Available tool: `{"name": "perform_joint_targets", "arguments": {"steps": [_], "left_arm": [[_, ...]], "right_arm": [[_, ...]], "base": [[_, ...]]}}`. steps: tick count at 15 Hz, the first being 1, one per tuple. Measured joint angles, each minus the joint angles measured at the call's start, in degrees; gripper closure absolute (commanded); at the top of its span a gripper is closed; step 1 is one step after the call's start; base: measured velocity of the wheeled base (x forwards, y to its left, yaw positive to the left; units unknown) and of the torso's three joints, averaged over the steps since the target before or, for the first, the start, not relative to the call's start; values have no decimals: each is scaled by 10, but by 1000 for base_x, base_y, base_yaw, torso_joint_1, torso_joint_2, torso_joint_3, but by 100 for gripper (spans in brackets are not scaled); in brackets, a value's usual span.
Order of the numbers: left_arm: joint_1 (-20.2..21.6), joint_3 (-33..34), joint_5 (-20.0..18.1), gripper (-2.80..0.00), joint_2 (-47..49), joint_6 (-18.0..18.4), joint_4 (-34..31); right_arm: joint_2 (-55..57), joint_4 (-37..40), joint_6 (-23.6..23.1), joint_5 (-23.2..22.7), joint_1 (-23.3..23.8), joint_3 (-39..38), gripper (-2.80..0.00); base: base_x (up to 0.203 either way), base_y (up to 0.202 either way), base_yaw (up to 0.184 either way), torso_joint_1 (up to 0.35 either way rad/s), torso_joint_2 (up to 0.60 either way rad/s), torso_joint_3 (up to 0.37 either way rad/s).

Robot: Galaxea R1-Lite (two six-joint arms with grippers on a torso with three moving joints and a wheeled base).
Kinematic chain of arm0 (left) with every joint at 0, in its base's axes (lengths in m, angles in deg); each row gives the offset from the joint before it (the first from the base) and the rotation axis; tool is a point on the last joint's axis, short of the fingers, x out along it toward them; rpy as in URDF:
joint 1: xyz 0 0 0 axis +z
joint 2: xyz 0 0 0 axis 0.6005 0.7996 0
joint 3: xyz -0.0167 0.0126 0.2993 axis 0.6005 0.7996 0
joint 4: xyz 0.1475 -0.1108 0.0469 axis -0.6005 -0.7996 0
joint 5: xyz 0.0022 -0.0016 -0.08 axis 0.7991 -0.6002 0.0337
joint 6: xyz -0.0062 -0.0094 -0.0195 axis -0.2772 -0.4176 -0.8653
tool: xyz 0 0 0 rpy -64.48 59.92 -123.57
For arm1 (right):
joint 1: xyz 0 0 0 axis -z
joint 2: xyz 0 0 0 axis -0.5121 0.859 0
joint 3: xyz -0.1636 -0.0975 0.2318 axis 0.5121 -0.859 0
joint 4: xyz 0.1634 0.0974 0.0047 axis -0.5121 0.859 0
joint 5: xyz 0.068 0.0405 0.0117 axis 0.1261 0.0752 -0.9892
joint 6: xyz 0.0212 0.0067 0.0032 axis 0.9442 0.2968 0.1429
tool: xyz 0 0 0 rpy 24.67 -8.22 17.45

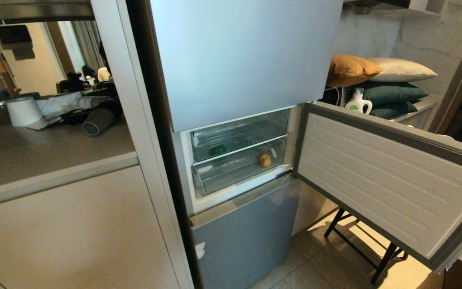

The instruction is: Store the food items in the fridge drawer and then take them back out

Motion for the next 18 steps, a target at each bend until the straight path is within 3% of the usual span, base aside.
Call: {"name": "perform_joint_targets", "arguments": {"steps": [6, 10, 18], "left_arm": [[0, 0, 0, 0, 0, 0, 0], [0, 0, 0, 0, 0, 0, 0], [0, 0, 0, 0, 0, 0, 0]], "right_arm": [[0, 0, 7, 2, 0, 0, 0], [0, -1, 41, 14, 0, 0, 0], [0, -1, 21, 10, 0, 0, 0]], "base": [[0, 0, 0, -104, 243, 134], [0, 0, 0, -128, 317, 174], [0, 0, 0, -138, 332, 192]]}}
